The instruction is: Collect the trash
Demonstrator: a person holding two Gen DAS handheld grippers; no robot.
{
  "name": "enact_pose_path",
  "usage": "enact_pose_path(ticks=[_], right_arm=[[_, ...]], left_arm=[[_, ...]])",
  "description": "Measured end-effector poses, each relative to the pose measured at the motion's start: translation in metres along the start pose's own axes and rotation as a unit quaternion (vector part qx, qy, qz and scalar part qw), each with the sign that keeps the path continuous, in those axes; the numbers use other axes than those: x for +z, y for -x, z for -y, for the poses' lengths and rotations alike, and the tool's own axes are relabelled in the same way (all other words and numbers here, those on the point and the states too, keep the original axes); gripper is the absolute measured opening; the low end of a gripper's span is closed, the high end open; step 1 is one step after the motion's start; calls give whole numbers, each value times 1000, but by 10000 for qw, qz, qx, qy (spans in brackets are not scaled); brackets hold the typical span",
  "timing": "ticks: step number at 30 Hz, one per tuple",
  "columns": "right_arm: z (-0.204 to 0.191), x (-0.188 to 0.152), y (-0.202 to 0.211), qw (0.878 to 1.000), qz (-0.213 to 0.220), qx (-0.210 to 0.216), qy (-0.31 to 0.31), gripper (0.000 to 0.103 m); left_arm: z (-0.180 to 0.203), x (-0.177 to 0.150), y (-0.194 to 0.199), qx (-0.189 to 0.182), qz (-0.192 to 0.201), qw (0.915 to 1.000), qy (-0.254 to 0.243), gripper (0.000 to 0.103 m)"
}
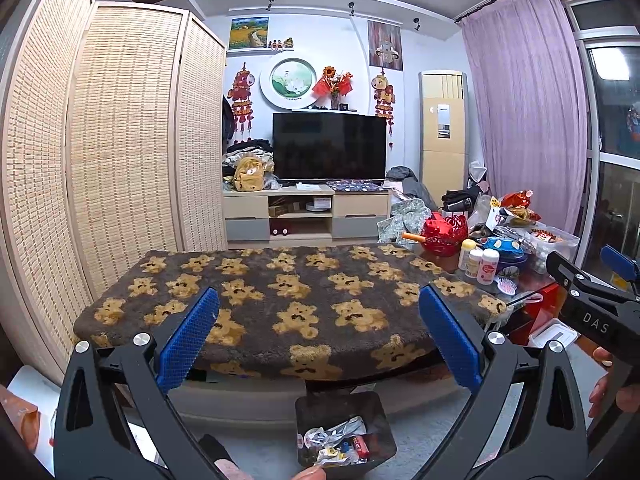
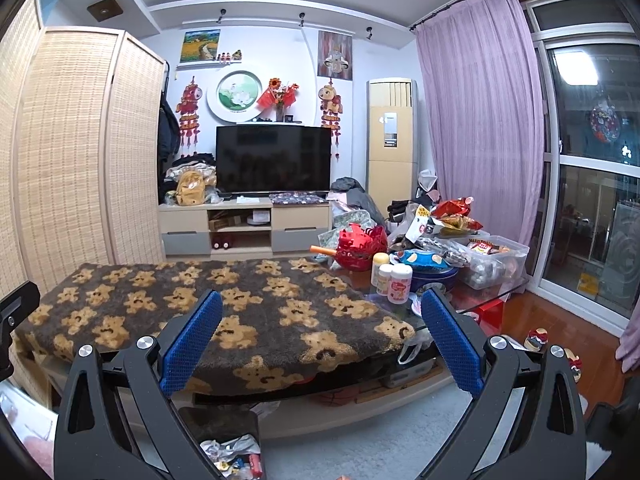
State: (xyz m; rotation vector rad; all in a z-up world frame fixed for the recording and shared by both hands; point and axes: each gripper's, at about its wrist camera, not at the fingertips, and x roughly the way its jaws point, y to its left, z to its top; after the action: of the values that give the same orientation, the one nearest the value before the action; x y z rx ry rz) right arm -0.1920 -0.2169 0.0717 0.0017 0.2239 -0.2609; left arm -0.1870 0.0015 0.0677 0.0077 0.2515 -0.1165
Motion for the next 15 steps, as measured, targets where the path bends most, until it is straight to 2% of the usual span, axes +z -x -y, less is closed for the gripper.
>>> enact_pose_path(ticks=[15], right_arm=[[0, 0, 0, 10000, -1, -3, 0, 100]], left_arm=[[1, 2, -2, 3, 38, 10000, -27, 95]])
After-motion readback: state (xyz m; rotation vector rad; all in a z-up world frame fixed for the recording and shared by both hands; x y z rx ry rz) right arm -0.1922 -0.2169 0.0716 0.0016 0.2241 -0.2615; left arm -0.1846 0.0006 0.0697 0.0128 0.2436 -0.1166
